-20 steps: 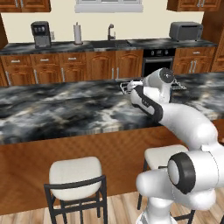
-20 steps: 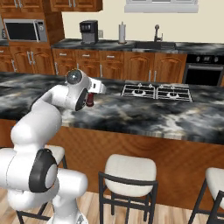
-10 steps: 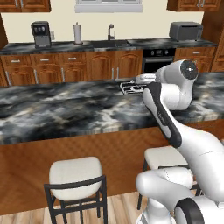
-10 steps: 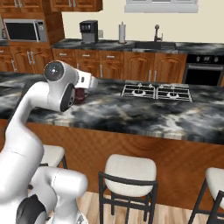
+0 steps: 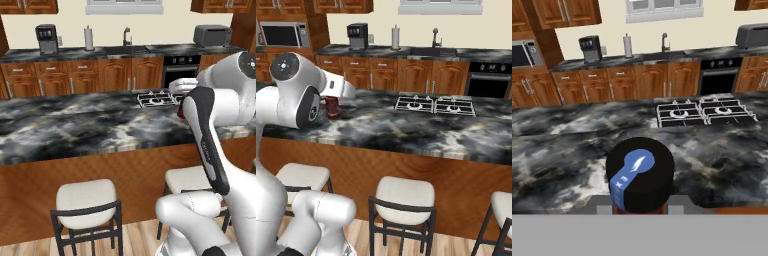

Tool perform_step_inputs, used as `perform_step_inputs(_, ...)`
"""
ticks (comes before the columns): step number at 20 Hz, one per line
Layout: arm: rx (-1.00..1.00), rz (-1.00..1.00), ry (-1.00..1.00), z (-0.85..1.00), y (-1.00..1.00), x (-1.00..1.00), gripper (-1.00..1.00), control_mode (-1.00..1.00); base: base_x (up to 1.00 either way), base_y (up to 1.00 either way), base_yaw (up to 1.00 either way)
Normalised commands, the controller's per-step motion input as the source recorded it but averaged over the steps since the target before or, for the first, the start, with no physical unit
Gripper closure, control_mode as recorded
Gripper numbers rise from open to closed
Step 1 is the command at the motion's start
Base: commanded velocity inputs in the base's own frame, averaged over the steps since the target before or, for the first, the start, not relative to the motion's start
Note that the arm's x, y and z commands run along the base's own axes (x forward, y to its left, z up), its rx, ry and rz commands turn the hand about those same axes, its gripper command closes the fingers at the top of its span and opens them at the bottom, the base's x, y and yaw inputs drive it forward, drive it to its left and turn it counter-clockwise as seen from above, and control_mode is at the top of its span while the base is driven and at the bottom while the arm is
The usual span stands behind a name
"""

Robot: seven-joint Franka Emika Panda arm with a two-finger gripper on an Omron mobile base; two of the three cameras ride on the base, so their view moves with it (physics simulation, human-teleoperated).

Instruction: Place the condiment bottle and ketchup from the counter to the top shelf of the fridge. If the existing items in the fridge are on the top shelf, move them to other shelves.

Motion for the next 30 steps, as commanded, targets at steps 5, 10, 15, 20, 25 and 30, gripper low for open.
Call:
perform_step_inputs(5, -0.04, 0.01, 0.0, 0.0, 0.0, -1.0, 1.0, -1.0, 0.0, 0.0, 0.0)
perform_step_inputs(10, -0.02, 0.02, 0.0, -0.04, 0.0, -1.0, 1.0, -1.0, 0.0, 0.0, 0.0)
perform_step_inputs(15, 0.0, -0.14, 0.0, -0.05, -0.13, -0.6, 1.0, 1.0, -0.4, -0.12, -0.18)
perform_step_inputs(20, 0.0, 0.0, 0.0, 0.0, 0.0, 0.0, 1.0, 1.0, -0.9, -0.23, -0.58)
perform_step_inputs(25, 0.0, 0.0, 0.0, 0.0, 0.0, 0.0, 1.0, 1.0, -0.4, -0.37, -0.69)
perform_step_inputs(30, 0.0, 0.0, 0.0, 0.0, 0.0, 0.0, 1.0, 1.0, 0.0, -0.43, -0.81)
